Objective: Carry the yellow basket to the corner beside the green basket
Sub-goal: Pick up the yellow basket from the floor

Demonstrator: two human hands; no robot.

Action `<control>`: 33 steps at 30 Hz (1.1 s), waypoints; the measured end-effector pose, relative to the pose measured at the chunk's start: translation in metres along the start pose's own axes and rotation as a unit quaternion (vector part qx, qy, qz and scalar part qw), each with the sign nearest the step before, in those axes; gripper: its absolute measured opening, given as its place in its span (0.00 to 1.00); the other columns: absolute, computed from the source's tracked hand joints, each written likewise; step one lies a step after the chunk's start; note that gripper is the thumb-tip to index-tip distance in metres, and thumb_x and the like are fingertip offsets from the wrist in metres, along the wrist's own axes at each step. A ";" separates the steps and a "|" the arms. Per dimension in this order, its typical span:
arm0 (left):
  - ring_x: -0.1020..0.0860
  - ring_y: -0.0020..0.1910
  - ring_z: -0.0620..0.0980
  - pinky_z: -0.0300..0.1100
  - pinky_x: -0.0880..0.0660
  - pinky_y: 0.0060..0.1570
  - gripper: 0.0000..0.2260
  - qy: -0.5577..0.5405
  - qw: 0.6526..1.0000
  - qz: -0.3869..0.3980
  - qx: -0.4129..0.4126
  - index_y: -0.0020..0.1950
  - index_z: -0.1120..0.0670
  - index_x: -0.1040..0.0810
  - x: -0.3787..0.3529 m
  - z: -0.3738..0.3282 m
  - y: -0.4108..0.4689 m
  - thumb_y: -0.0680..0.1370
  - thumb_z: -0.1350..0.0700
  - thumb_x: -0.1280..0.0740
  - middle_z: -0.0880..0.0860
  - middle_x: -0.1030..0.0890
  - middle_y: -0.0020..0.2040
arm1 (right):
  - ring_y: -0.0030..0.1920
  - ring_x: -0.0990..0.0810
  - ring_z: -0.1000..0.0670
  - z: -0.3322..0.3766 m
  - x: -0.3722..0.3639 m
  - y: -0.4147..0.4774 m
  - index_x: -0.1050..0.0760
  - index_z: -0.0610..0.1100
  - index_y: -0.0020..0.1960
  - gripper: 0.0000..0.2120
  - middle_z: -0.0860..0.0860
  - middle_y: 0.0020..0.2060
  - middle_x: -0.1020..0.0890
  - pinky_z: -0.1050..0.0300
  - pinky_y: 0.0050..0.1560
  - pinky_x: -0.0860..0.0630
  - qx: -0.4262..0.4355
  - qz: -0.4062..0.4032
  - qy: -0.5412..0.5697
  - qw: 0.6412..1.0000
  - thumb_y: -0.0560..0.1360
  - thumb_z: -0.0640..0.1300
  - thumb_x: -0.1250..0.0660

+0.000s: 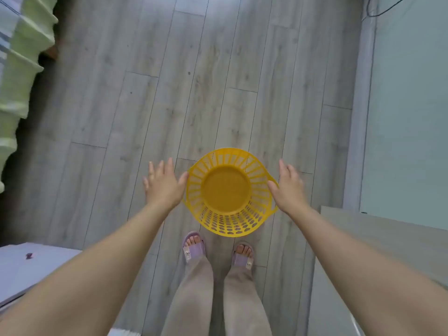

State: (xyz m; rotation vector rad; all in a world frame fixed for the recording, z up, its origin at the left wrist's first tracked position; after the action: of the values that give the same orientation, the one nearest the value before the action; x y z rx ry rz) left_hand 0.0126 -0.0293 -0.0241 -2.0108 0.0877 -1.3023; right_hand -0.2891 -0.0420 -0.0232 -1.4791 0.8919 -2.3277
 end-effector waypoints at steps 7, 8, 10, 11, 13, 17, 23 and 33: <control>0.42 0.76 0.61 0.53 0.41 0.73 0.26 -0.040 0.994 0.077 0.070 0.72 0.61 0.36 -0.074 0.020 0.045 0.78 0.49 0.40 0.62 0.34 0.74 | 0.71 0.35 0.38 -0.039 -0.059 0.036 0.48 0.42 0.77 0.29 0.38 0.72 0.35 0.44 0.71 0.37 -0.145 0.049 0.102 0.983 0.77 0.41 0.44; 0.36 0.72 0.62 0.52 0.37 0.71 0.24 -0.056 0.991 0.082 0.085 0.70 0.61 0.33 -0.079 0.020 0.047 0.77 0.51 0.39 0.63 0.31 0.71 | 0.68 0.30 0.37 -0.042 -0.064 0.039 0.45 0.42 0.75 0.27 0.37 0.69 0.30 0.44 0.67 0.32 -0.155 0.057 0.111 0.980 0.77 0.40 0.45; 0.28 0.65 0.62 0.50 0.31 0.62 0.17 -0.086 0.987 0.086 0.109 0.65 0.60 0.28 -0.089 0.023 0.052 0.78 0.55 0.40 0.63 0.26 0.66 | 0.60 0.24 0.37 -0.048 -0.072 0.046 0.39 0.42 0.72 0.23 0.38 0.62 0.23 0.46 0.59 0.27 -0.166 0.063 0.120 0.977 0.77 0.37 0.46; 0.26 0.62 0.62 0.49 0.29 0.58 0.14 -0.098 0.985 0.084 0.118 0.61 0.59 0.26 -0.093 0.026 0.054 0.77 0.58 0.42 0.62 0.24 0.63 | 0.59 0.23 0.37 -0.050 -0.076 0.049 0.36 0.42 0.71 0.22 0.38 0.60 0.22 0.47 0.58 0.27 -0.171 0.059 0.124 0.976 0.77 0.37 0.45; 0.24 0.58 0.62 0.48 0.28 0.54 0.09 -0.131 0.979 0.078 0.132 0.50 0.57 0.25 -0.095 0.027 0.056 0.77 0.61 0.44 0.62 0.21 0.59 | 0.58 0.23 0.37 -0.049 -0.077 0.053 0.32 0.42 0.69 0.21 0.39 0.58 0.21 0.46 0.57 0.27 -0.177 0.043 0.136 0.974 0.77 0.35 0.45; 0.23 0.58 0.63 0.47 0.28 0.51 0.07 -0.221 0.961 0.068 0.152 0.45 0.56 0.26 -0.083 0.025 0.060 0.77 0.63 0.44 0.64 0.20 0.53 | 0.49 0.24 0.45 -0.039 -0.065 0.060 0.30 0.44 0.69 0.25 0.46 0.46 0.22 0.47 0.55 0.26 -0.178 0.013 0.177 0.968 0.75 0.32 0.49; 0.25 0.31 0.54 0.42 0.30 0.32 0.14 -0.345 0.923 0.038 0.163 0.34 0.55 0.32 -0.022 0.009 0.065 0.78 0.65 0.48 0.59 0.26 0.38 | 0.46 0.24 0.47 0.003 -0.015 0.060 0.28 0.44 0.67 0.27 0.49 0.41 0.23 0.45 0.55 0.24 -0.147 -0.011 0.253 0.956 0.72 0.28 0.49; 0.30 0.28 0.50 0.40 0.27 0.33 0.14 -0.409 0.909 0.000 0.085 0.37 0.55 0.28 0.137 -0.032 0.047 0.78 0.64 0.47 0.53 0.30 0.31 | 0.43 0.24 0.50 0.100 0.096 0.035 0.27 0.45 0.67 0.26 0.53 0.37 0.23 0.52 0.52 0.24 -0.090 -0.059 0.337 0.935 0.74 0.30 0.50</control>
State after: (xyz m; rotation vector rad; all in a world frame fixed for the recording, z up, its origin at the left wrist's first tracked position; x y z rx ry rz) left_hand 0.0672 -0.1385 0.0598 -2.2291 -0.4040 -0.3611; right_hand -0.2485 -0.1541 0.0556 -0.7757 1.2223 -2.9735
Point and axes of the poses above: each hand's wrist, its own y-axis towards the middle knuckle, its own x-axis out of the back of the hand, z = x × y, the point moved 4 cm from there along y, towards the middle knuckle
